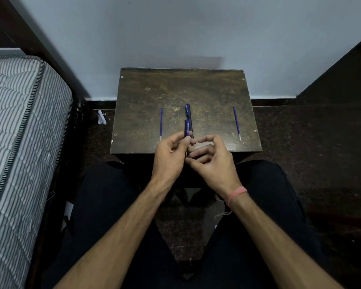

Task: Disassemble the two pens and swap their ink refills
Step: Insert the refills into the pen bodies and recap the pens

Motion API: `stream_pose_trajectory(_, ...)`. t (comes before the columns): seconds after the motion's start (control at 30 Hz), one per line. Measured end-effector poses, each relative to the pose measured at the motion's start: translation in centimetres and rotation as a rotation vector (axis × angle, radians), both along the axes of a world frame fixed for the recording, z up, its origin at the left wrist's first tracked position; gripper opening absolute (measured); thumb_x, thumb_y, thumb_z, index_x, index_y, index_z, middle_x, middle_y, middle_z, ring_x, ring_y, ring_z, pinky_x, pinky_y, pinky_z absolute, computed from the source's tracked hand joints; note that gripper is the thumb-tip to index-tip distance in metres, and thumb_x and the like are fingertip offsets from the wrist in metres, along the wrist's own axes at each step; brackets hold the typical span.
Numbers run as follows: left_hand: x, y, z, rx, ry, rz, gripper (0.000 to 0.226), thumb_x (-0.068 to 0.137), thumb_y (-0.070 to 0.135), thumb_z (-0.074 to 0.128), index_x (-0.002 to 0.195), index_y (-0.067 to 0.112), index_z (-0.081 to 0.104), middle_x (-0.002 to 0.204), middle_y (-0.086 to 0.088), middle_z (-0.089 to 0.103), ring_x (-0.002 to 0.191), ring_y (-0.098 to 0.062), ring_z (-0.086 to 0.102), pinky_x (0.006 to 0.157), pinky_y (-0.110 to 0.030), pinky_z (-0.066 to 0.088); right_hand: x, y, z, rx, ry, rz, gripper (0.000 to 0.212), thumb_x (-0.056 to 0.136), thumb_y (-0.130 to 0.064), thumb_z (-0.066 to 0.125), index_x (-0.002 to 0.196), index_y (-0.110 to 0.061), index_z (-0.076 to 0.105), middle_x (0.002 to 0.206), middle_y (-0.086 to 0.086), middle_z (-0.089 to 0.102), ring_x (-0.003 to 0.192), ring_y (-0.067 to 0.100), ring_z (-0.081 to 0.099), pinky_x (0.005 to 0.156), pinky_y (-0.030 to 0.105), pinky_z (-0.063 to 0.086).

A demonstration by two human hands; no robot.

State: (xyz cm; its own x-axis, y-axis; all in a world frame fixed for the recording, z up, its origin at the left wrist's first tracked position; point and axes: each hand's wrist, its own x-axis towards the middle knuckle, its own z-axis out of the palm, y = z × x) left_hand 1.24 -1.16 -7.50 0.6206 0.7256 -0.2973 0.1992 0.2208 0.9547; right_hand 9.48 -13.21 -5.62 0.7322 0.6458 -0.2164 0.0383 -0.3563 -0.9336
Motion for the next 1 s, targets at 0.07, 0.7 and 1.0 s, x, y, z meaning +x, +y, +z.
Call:
stream_pose_trajectory(0.07,-0.6,-0.1,-0.1,0.013,-0.010,-0.046,0.022,0.117,0.014,0.058,0.128,0.009,0.078,0.097,-0.002,0.081,0.077,-0.006,0.077,0.071,-0.021,0.061,0.7,0.3,0.0,0.081,0.084,0.011,0.039,0.090,-0.016,0.091,0.119,-0.027,0.068,0.097,-0.003,0.081,0.083,0.017,0.079,0.076,0.033,0.067)
stream_pose_trajectory(0.7,-1.1,-1.9,0.8,0.522,0.280,-0.235,0.070,0.116,0.061,0.045,0.061,0.021,0.027,0.047,0.009,0.037,0.047,-0.012,0.032,0.048,-0.028,0.026,3.0,0.4,-0.8,0.223,0.294,-0.090,0.009,0.103,-0.017,0.076,0.100,-0.018,0.085,0.102,0.002,0.078,0.085,0.012,0.064,0.071,0.023,0.055)
stream_pose_trajectory(1.0,-1.7,-1.8,1.0,0.322,0.179,-0.239,0.075,0.107,0.071,0.059,0.060,0.016,0.038,0.053,0.008,0.034,0.047,-0.010,0.031,0.047,-0.032,0.024,4.3,1.2,-0.8,0.373,0.364,-0.164,0.017,0.110,-0.025,0.067,0.099,-0.020,0.080,0.086,0.002,0.075,0.071,0.012,0.070,0.064,0.023,0.060)
